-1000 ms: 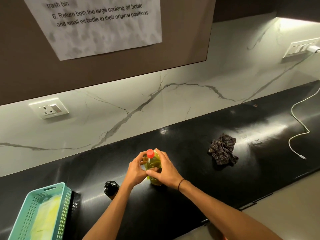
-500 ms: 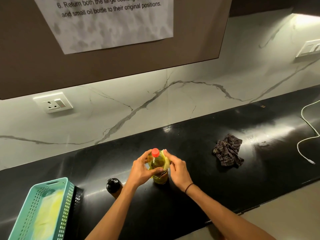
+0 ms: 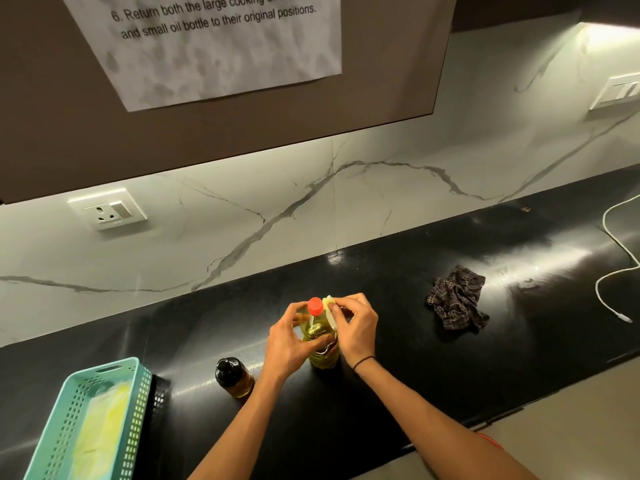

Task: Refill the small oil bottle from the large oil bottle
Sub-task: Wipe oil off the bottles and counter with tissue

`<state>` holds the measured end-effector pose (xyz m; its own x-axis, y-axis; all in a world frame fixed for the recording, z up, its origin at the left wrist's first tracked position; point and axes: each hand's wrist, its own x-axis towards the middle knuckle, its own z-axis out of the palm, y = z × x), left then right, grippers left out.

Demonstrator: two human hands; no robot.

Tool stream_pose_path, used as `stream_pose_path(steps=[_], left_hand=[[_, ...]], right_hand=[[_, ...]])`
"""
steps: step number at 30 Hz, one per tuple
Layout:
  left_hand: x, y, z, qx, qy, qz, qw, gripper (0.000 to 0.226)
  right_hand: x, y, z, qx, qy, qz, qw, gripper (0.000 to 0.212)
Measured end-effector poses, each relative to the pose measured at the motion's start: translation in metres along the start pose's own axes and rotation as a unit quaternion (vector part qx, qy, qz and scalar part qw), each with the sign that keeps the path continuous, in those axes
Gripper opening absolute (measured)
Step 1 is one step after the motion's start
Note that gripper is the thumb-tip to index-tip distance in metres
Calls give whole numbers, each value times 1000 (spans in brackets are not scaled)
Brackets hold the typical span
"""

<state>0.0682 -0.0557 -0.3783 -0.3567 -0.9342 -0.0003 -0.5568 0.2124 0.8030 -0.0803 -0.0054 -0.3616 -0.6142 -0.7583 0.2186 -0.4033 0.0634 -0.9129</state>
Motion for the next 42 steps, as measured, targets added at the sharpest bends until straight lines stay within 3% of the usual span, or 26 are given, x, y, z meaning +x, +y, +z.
stream_pose_path(steps=[7,13,17,22,26,29,32,34,36,38,42], left_hand=[[-7,7,5,-19,34,-8,999,60],[-19,14,25,-23,104,-40,994,68],[-25,22,42,28,183,-76,980,76],[-22,22,52,52,227,-68,970,66],[-17,17,52,27,200,-39,979,62],[-8,7,44,-61,76,-9,995,85],[4,-13,35,-79,-28,5,996,98],[10,-22,33,-94,-53,9,994,88],[14,-28,41,-120,-60,9,991,60],[15,-31,54,-159,-51,-4,986,40],[15,-37,71,-191,1,-36,981,34]], right_hand=[[-41,3,4,-68,-10,-89,994,8],[-22,-5,4,-9,21,-47,999,3],[-9,-6,3,-25,11,-50,998,14],[-40,7,-4,-65,-21,-137,988,22],[-36,11,-10,-67,-29,-144,987,18],[-21,4,-11,-55,-4,-109,993,17],[-14,4,-9,-60,1,-108,992,22],[-19,6,-7,-79,-3,-131,988,25],[-28,11,-4,-106,-9,-179,978,22],[-36,14,-5,-136,-11,-232,963,32],[-28,34,-16,-202,-13,-366,908,33]])
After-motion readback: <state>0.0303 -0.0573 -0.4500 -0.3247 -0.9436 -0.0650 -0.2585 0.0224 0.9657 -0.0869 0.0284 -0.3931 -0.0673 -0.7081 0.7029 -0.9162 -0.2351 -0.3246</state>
